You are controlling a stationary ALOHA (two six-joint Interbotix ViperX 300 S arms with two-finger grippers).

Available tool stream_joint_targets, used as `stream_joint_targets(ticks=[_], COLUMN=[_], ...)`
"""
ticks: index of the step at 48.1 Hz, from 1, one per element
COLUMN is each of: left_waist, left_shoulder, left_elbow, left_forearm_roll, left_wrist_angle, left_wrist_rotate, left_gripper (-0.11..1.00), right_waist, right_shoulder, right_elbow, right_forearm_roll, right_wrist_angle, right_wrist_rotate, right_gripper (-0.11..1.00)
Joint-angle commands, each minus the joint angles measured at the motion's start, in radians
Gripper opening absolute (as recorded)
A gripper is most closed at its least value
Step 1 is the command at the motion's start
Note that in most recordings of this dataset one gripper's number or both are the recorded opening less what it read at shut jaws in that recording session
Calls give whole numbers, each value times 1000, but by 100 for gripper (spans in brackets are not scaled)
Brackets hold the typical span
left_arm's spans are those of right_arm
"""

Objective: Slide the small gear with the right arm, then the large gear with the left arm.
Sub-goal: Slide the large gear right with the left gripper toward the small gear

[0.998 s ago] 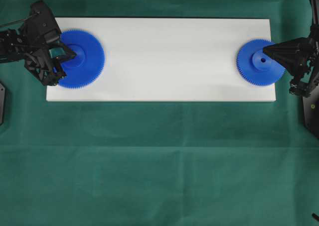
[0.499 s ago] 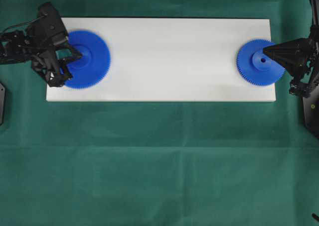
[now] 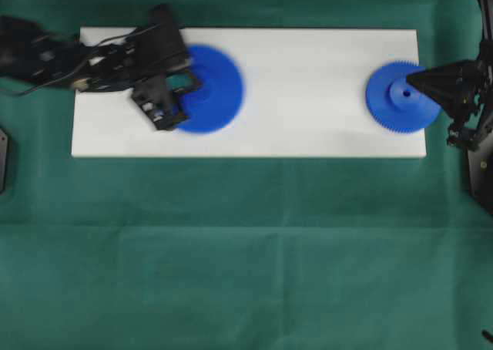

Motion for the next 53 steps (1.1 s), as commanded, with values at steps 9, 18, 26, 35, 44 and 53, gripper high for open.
stream_joint_targets(ticks=[9,18,26,35,44,53], left_waist=[-71,-87,-101,-117,-129,-129], left_shoulder=[227,327,394,474,508,509], left_elbow=[-258,-425,-554,-701,-792,-795], left_forearm_roll=[-2,0,2,3,2,2], left_wrist_angle=[18,46,84,155,213,222], left_wrist_rotate=[0,0,2,34,77,92], left_gripper=[-1,-1,-1,-1,-1,-1], right_waist=[0,2,2,3,3,3], right_shoulder=[3,3,0,0,0,0], right_elbow=[-9,-8,-6,-2,3,5], right_forearm_roll=[0,0,-2,0,-2,-2], right_wrist_angle=[-9,-11,-23,-31,-31,-31], right_wrist_rotate=[0,0,-2,-2,-2,-2], right_gripper=[50,50,50,50,50,50])
